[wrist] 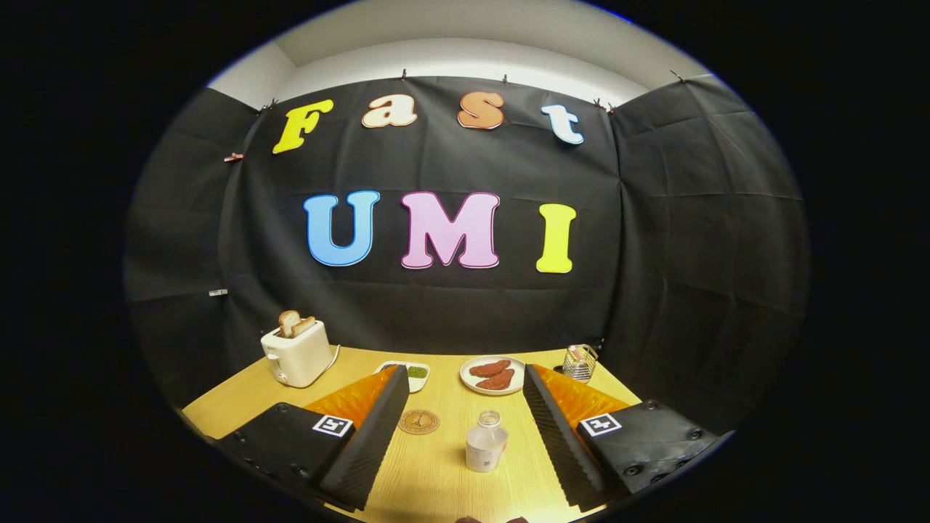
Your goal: Take the bottle from table, then pour the juice into the cup, finally place the bottle on the coaster
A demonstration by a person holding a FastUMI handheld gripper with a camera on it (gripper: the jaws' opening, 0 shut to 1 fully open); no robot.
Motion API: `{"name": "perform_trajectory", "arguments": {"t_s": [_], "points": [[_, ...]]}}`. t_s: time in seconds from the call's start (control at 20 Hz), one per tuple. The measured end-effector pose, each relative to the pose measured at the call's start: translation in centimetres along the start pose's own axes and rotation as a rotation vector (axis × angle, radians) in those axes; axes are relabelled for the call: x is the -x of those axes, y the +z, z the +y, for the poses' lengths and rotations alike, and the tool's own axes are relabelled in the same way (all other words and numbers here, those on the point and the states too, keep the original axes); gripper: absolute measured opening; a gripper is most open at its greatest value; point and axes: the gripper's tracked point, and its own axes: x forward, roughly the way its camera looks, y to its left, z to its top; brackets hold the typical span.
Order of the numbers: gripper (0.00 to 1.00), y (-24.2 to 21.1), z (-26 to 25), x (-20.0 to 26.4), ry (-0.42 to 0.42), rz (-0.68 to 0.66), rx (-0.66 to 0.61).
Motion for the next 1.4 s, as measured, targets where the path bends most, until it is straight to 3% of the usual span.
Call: {"name": "perform_trajectory", "arguments": {"t_s": [0.65,1.1,1.4], "points": [[0.97,-1.0,0.0,-1.4,0.055,-0.013,0.048],[0.97,-5.2,-0.5,-2.7,0.172,0.019,0.038],[0.97,-7.9,-2.8,-5.4,0.137,0.023,0.001]]}}
